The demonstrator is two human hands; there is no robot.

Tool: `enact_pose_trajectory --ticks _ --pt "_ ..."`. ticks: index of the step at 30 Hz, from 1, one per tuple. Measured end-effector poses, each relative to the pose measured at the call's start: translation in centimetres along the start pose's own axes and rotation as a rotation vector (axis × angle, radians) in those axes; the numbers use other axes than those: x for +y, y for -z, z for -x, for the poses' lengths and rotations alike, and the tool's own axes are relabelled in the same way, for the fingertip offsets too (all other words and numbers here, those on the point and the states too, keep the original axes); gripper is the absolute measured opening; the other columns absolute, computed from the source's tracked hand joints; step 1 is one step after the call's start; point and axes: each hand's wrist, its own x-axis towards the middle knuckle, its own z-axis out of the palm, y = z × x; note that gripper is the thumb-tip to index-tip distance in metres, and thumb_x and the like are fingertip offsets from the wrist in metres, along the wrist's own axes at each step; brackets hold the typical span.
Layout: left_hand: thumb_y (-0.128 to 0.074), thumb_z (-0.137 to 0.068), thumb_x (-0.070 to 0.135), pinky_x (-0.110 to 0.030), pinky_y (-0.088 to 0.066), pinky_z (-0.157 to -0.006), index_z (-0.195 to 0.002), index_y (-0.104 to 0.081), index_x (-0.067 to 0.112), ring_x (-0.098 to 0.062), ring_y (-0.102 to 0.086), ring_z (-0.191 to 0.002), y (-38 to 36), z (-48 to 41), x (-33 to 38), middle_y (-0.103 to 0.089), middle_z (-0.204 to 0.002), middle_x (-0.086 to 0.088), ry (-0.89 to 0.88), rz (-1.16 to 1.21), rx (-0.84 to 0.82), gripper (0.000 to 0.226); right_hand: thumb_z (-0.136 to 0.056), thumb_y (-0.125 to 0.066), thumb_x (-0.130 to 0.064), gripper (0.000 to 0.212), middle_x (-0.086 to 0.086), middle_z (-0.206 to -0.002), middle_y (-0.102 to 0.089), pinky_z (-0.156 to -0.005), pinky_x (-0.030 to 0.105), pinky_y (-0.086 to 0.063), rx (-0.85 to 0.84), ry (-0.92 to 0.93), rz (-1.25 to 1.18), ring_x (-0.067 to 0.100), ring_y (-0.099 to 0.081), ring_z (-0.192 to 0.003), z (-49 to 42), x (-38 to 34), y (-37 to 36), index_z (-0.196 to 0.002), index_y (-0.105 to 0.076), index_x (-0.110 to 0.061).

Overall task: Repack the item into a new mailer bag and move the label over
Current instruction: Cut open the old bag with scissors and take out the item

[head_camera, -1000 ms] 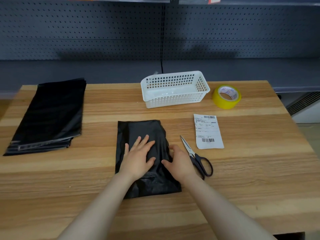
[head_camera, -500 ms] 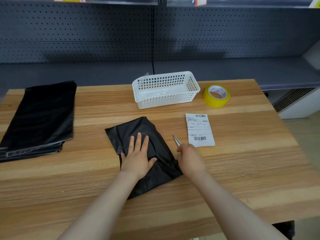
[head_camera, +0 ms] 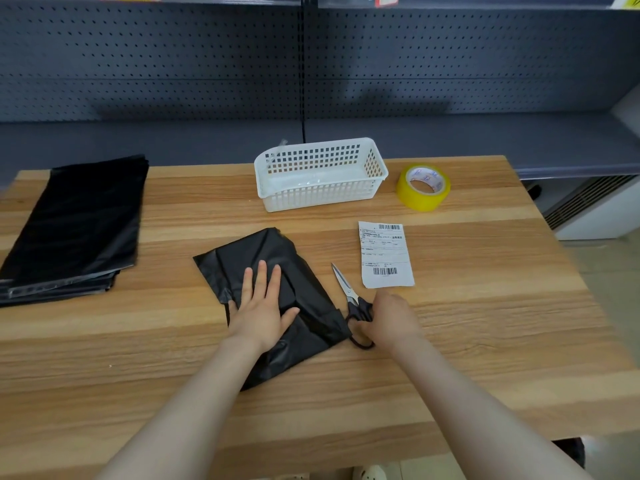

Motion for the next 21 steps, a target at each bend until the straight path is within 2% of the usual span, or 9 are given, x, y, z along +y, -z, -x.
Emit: enact_pose_trajectory --ticks 5,9,14,17,21 --pt "-0.035 -0.093 0.055 -0.058 -0.010 -0.114 -0.147 0.017 0.027 -0.021 0.029 -0.141 -0.5 0.5 1.1 0.032 -0.153 0.004 0.065 0.047 0.027 0.080 -0.080 -0.070 -0.033 0.032 0.007 -0.103 -0.057 -0.067 0.030 -0.041 -0.017 0.053 0.061 0.026 -0.058 -0.093 0.4 0.4 0.1 -0.093 -0.049 -0.012" --pt "-0.036 -0.092 0.055 -0.059 -0.010 -0.114 -0.148 0.014 0.026 -0.022 0.028 -0.141 -0.7 0.7 1.5 0.030 -0.154 0.004 0.090 0.105 0.039 0.080 -0.082 -0.063 -0.028 0.023 0.006 -0.088 -0.058 -0.064 0.029 -0.043 -0.049 0.050 0.025 0.025 -0.053 -0.078 0.8 0.5 0.5 -0.083 -0.048 -0.011" --pt "-0.038 -0.095 0.047 -0.051 -0.005 -0.118 -0.149 0.008 0.021 -0.026 0.024 -0.142 -0.4 1.2 1.7 0.023 -0.156 -0.003 0.143 0.235 0.053 0.076 -0.081 -0.061 -0.033 0.031 0.001 -0.070 -0.052 -0.057 0.028 -0.040 -0.064 0.026 -0.049 0.025 -0.053 -0.069 1.2 0.9 0.8 -0.066 -0.039 -0.015" --pt "-0.039 -0.098 0.036 -0.041 0.001 -0.117 -0.150 0.007 0.016 -0.031 0.021 -0.143 0.1 1.7 2.0 0.020 -0.156 -0.012 0.225 0.315 0.067 0.072 -0.080 -0.060 -0.035 0.028 0.002 -0.070 -0.054 -0.050 0.026 -0.036 -0.070 0.010 -0.127 0.024 -0.052 -0.066 1.2 0.9 1.0 -0.071 -0.046 -0.012" --pt "-0.041 -0.097 0.022 -0.041 -0.006 -0.117 -0.150 0.007 0.018 -0.031 0.018 -0.144 1.0 2.3 2.3 0.021 -0.155 -0.016 0.345 0.524 0.096 0.072 -0.082 -0.060 -0.036 0.029 -0.002 -0.062 -0.049 -0.043 0.024 -0.027 -0.078 0.045 -0.168 0.015 -0.044 -0.055 1.7 0.5 1.4 -0.070 -0.047 -0.012"
